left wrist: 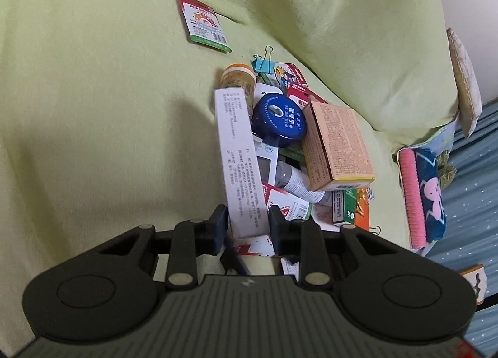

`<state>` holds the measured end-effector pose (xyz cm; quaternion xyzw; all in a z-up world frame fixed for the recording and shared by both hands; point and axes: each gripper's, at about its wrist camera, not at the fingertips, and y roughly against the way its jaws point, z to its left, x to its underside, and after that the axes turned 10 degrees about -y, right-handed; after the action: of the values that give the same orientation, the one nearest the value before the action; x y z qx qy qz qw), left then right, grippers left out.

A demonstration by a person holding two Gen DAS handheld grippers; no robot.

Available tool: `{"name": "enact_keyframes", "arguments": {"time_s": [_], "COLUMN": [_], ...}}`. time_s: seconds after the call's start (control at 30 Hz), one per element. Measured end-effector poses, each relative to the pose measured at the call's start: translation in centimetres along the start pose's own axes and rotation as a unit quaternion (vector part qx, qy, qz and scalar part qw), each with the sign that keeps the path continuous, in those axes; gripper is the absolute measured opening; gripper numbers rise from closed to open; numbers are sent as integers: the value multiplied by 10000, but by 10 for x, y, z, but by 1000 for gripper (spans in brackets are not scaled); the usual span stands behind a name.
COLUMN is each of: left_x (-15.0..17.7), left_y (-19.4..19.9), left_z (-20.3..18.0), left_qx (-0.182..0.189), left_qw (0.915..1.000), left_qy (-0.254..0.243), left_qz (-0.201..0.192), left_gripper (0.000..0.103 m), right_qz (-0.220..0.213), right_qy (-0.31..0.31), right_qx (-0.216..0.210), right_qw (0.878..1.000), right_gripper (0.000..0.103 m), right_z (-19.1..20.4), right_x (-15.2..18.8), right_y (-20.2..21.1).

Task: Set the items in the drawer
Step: 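Grasp the white-green medicine box by its end with the right gripper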

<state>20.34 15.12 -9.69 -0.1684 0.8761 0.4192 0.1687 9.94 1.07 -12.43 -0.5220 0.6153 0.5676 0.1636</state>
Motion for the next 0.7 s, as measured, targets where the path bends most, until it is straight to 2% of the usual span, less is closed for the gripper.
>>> {"name": "enact_keyframes", "arguments": {"time_s": [0.1,0.17,0.27,0.37,0.43,0.47,0.5,0.57,0.67,0.7], "left_x": [1,3,3,2,3,4,6,8,9,9], "left_y": [6,12,15,8,1,-1,-1,2,7,9], "left_z": [0,-1,-4,-8,-12,-13,-14,-15,-17,-18], "left_qx": [40,74,-98,-178,-298,-306,-281,-350,-462,-506], "left_qw": [10000,9999,9998,9998,9995,9995,9995,9993,9986,9983], "left_qy": [58,82,43,-2,-89,-124,-122,-149,-229,-262], "left_qz": [-31,-93,-163,-96,2,12,12,-39,-94,-100], "left_gripper": [37,42,40,40,41,43,43,43,41,41], "right_qz": [-79,-53,273,738,803,748,681,559,524,575], "right_qy": [-584,-1217,-1781,-2072,-2202,-2216,-2214,-2184,-2122,-2112], "right_qx": [-237,-583,-913,-978,-949,-929,-920,-879,-906,-910], "right_qw": [9980,9908,9794,9706,9675,9678,9684,9703,9716,9715], "right_gripper": [24,24,24,24,24,30,43,52,52,49], "right_z": [-7,-18,-25,-29,-33,-34,-35,-37,-40,-40], "right_x": [3,4,12,23,21,19,16,9,2,0], "right_y": [12,21,29,29,32,35,37,39,29,25]}}
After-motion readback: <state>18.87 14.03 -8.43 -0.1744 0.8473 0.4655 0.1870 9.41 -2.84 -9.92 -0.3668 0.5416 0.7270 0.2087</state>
